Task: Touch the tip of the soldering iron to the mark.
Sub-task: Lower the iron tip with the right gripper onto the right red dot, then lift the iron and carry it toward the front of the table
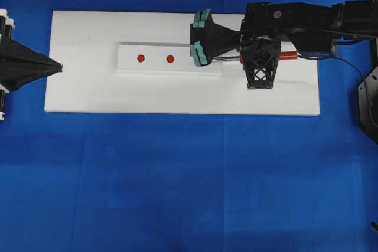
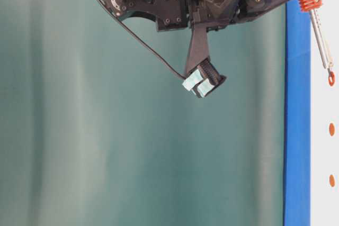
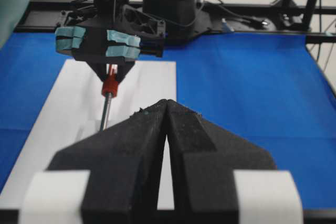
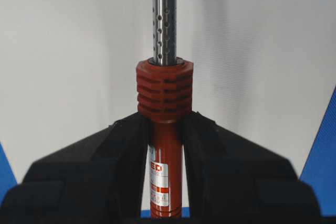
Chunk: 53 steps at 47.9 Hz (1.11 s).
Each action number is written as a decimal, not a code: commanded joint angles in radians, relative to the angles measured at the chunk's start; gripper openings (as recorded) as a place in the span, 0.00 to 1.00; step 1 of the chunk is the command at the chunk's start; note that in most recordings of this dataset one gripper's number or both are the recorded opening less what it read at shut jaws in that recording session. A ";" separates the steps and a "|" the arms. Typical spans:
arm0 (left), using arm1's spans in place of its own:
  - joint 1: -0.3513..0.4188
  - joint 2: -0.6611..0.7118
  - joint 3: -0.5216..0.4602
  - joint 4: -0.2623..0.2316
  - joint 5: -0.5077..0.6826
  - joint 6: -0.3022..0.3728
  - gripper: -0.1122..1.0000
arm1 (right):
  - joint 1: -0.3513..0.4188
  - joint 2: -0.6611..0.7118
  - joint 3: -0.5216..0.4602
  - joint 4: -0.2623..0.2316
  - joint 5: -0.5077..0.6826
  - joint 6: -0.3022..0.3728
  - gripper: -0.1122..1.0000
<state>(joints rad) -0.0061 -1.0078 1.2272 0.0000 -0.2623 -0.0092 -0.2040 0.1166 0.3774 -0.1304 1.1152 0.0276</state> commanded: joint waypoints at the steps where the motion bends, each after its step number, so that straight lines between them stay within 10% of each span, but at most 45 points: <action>1: -0.002 0.005 -0.008 0.002 -0.005 0.000 0.10 | -0.002 -0.012 -0.009 0.000 -0.005 -0.002 0.16; 53: -0.002 0.002 -0.009 0.003 -0.006 0.000 0.10 | -0.002 -0.160 -0.213 -0.071 0.250 0.005 0.16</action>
<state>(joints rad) -0.0061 -1.0094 1.2272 0.0000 -0.2623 -0.0107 -0.2040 -0.0153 0.1871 -0.1979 1.3744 0.0307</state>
